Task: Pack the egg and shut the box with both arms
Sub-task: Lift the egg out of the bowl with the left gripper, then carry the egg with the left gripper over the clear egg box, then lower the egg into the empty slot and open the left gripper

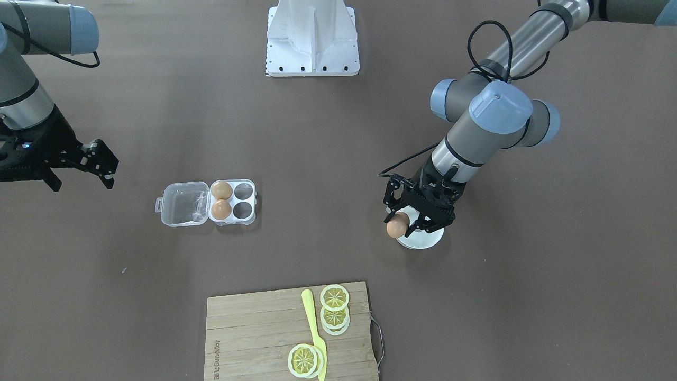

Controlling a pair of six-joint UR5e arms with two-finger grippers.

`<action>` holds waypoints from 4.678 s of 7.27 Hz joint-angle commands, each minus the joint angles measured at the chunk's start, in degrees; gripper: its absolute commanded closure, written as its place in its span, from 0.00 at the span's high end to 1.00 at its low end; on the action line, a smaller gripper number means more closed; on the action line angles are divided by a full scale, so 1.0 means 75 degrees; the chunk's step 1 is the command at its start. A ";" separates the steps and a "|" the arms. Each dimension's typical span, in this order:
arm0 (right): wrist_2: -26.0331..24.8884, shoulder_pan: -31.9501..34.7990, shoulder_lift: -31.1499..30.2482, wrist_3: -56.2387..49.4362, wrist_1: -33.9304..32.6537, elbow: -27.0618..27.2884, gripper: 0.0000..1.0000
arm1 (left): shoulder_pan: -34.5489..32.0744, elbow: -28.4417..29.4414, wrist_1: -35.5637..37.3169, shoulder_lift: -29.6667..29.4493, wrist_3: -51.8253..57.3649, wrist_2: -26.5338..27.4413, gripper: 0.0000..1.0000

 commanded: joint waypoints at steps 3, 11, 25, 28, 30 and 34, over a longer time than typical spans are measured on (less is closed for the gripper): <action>0.0616 0.0377 -0.0283 -0.0239 0.0998 -0.0700 0.99 | 0.0590 0.0093 0.0004 -0.0686 -0.0985 0.0091 0.00; 0.1369 0.1362 -0.0754 -0.1364 0.1484 -0.1640 0.99 | 0.1551 0.1520 -0.0031 -0.2442 -0.1221 0.1425 0.00; 0.1884 0.1843 -0.1094 -0.1505 0.3488 -0.3211 0.99 | 0.2876 0.2531 -0.0031 -0.3336 -0.1127 0.3079 0.00; 0.1884 0.1855 -0.1106 -0.1505 0.3488 -0.3211 0.99 | 0.2876 0.2519 -0.0043 -0.3394 -0.1208 0.3068 0.00; 0.1884 0.1878 -0.1094 -0.1505 0.3488 -0.3188 0.99 | 0.2853 0.2495 -0.0194 -0.3394 -0.1221 0.3068 0.00; 0.1896 0.1878 -0.1094 -0.1494 0.3488 -0.3153 0.99 | 0.2830 0.2519 -0.1809 -0.3091 -0.1209 0.2986 0.00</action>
